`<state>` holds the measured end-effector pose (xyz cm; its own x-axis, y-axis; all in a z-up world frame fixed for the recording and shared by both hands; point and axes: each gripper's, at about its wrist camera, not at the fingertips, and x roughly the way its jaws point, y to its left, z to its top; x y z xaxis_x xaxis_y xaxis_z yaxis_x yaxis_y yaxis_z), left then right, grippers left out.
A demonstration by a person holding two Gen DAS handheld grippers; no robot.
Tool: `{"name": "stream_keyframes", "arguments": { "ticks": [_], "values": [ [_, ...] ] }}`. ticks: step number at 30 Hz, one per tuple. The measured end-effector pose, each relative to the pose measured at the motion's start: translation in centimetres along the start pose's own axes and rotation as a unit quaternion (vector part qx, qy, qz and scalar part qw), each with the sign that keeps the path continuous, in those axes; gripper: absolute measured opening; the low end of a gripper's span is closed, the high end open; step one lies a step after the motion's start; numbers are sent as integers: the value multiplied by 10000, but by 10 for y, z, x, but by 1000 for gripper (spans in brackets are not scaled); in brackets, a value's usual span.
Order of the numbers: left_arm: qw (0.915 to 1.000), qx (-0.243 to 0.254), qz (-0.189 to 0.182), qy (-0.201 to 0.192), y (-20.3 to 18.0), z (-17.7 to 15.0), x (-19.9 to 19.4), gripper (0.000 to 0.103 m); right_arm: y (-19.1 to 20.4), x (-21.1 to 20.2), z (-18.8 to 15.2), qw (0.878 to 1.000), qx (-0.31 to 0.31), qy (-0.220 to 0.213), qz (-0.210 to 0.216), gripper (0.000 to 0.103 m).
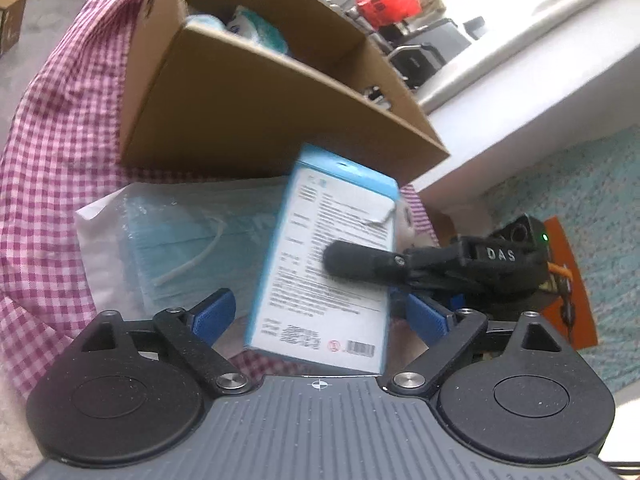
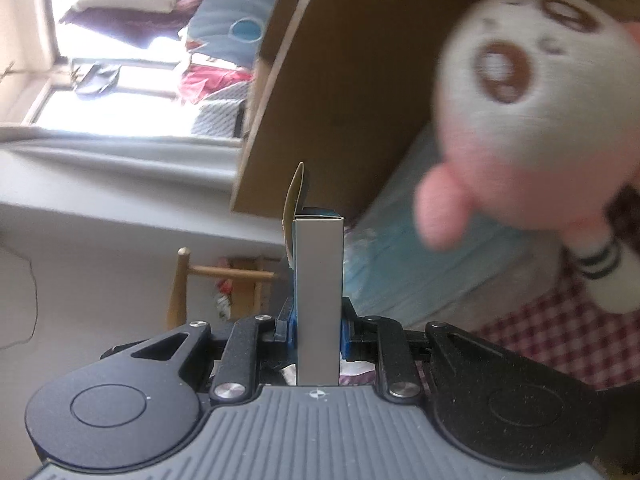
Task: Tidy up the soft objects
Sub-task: 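Carry the bandage box over the cardboard box with the right gripper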
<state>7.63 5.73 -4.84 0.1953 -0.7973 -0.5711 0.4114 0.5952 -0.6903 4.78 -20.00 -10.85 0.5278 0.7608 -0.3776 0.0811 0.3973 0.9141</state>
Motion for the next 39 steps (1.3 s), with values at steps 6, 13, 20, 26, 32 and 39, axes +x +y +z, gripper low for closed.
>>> {"name": "stream_keyframes", "arguments": {
  "ticks": [6, 13, 20, 26, 32, 39],
  "values": [
    [9983, 436, 211, -331, -36, 8, -18, 87, 38, -2, 5, 9985, -508, 127, 177, 22],
    [9881, 1253, 597, -663, -93, 36, -38, 85, 93, -29, 29, 9904, -1310, -75, 439, 22],
    [9789, 1822, 599, -701, -124, 94, -13, 85, 121, -61, 93, 9848, -1680, -354, 262, 22],
    [9816, 1815, 546, -230, -126, 156, 56, 85, 116, -67, 165, 9845, -1646, -460, -401, 22],
    [9831, 1652, 774, 144, -116, 202, 126, 86, 103, -63, 235, 9690, -1770, -422, -1669, 22],
    [9889, 1227, 828, 129, -89, 200, 121, 87, 86, -7, 294, 9028, -2068, -38, -3771, 22]
  ]
}}
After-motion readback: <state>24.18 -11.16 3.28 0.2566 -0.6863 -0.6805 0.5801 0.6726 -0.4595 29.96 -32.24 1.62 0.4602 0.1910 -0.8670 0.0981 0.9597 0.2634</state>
